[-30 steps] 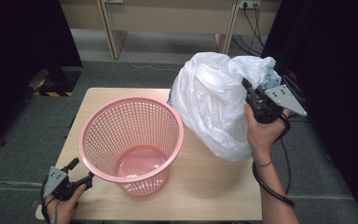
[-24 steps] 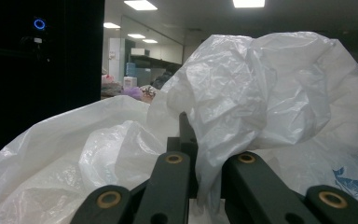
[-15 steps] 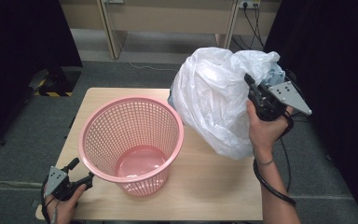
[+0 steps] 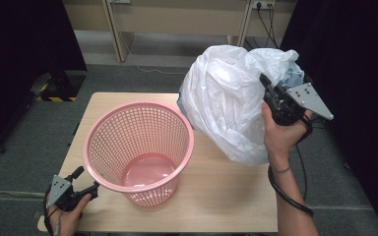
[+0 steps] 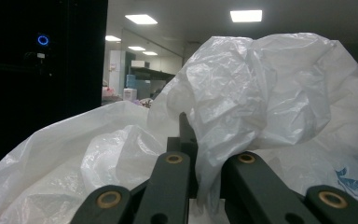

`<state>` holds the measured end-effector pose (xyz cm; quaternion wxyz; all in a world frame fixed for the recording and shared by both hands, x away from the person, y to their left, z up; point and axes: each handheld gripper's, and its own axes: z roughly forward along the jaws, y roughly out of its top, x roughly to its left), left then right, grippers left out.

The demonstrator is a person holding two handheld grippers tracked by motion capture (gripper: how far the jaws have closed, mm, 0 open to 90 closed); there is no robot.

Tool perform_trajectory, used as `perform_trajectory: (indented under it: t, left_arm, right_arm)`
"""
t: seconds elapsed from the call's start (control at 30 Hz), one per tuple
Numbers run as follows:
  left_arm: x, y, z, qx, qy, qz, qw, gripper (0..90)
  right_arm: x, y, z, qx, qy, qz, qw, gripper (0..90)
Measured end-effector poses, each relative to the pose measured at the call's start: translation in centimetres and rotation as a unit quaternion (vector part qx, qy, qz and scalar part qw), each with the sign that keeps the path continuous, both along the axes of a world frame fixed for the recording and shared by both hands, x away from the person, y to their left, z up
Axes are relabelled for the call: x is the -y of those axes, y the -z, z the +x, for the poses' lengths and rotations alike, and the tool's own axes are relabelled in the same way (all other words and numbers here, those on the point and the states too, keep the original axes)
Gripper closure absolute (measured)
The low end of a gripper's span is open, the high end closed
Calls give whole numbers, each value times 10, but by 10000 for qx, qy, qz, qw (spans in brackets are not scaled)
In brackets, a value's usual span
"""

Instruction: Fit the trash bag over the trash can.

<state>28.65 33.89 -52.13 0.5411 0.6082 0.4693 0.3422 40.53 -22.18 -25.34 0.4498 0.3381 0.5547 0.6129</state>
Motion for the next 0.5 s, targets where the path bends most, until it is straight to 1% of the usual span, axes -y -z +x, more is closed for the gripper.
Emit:
perform_trajectory:
  t: [0.37, 0.5]
  left_arm:
    - [0, 0, 0, -16, 6, 32, 10000, 161]
    - [0, 0, 0, -4, 3, 10, 10000, 161]
  right_arm:
    - [-2, -7, -3, 106, -28, 25, 9999, 890]
    - [-3, -9, -4, 147, -62, 42, 9999, 890]
